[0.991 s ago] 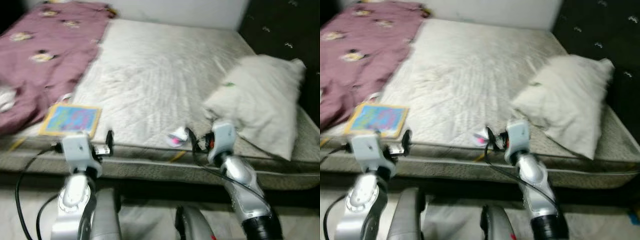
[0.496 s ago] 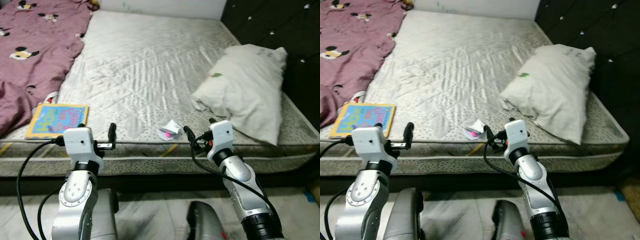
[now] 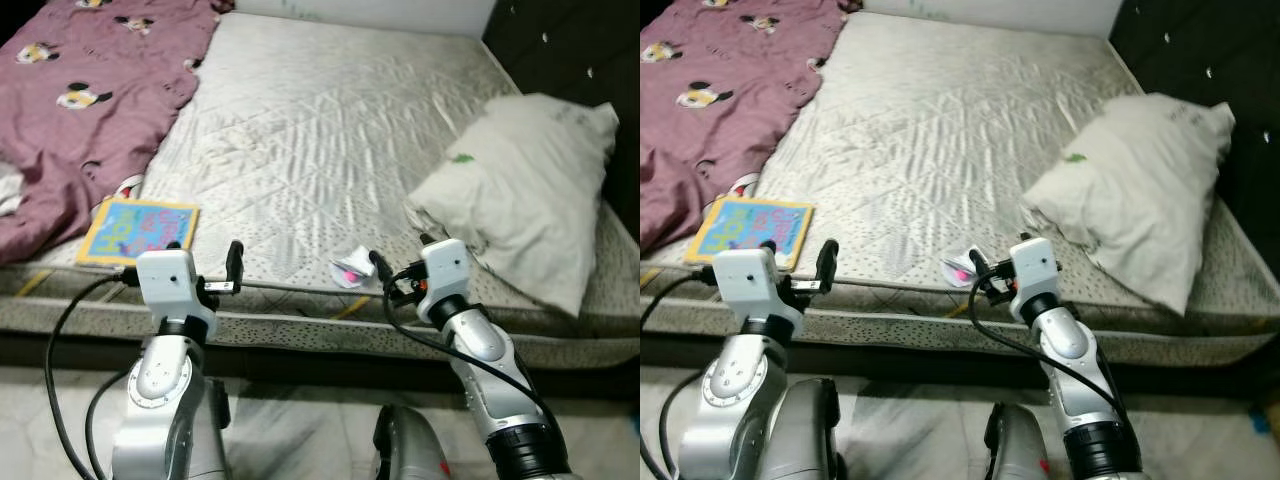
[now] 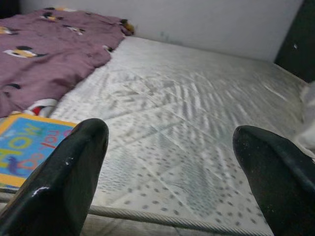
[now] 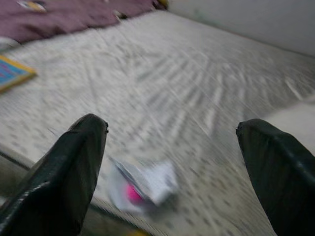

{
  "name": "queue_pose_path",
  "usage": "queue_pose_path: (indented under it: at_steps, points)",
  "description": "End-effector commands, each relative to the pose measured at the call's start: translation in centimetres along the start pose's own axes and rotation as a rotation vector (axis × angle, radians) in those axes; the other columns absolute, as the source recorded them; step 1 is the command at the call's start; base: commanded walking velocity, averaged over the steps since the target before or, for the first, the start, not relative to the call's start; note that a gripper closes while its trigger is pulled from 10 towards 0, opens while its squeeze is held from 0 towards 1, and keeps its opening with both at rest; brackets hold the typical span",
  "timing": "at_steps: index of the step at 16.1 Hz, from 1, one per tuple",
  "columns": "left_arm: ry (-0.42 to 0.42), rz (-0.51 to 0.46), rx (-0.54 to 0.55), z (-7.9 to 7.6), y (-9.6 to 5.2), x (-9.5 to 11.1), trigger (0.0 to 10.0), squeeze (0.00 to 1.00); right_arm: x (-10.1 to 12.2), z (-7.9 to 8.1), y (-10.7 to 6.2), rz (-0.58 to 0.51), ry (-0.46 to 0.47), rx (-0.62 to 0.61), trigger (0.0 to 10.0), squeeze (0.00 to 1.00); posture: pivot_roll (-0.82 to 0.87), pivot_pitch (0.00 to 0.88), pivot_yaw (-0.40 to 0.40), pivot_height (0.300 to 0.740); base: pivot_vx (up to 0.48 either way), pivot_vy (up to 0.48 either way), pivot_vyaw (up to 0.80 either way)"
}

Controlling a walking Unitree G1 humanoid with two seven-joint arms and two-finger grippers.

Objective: Clean up the room

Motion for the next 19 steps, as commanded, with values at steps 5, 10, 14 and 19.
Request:
queue_pose_path:
  at_steps: [5,10,14,19]
  points:
    - [-0.008,0.01,-0.004,0.2,-0.1,-0.1,10.0,0.0,0.1,0.4,0.0,-0.008,0.017,0.007,10.0,0.0,-0.02,0.111,-0.098,0.556,0.0,0.0,0.0]
    - [-0.018,0.015,-0.023,-0.3,-0.1,-0.3,10.0,0.0,0.1,0.5,0.0,-0.013,0.026,0.013,10.0,0.0,-0.02,0.106,-0.099,0.516,0.0,0.0,0.0]
    - [-0.048,-0.014,-0.049,-0.6,-0.2,0.3,10.0,0.0,0.0,0.6,-0.1,-0.01,0.023,0.022,10.0,0.0,-0.02,0.103,-0.101,0.516,0.072,0.0,0.0]
    - [-0.061,-0.023,-0.077,-1.0,-0.3,0.5,10.0,0.0,0.0,0.6,-0.2,-0.018,0.004,0.028,10.0,0.0,-0.02,0.105,-0.106,0.516,0.448,0.0,0.0]
Point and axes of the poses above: a point about 5 cm out from each wrist's last joint towards the gripper, its own y axis pointing out of the wrist towards the gripper, its own x axis along the axis of the wrist's last joint, z = x × y, the point moved 4 cm from there along y, pointing out of the wrist towards the gripper, and after that the axes turned 12 degrees about -y, right-handed, at the moved point
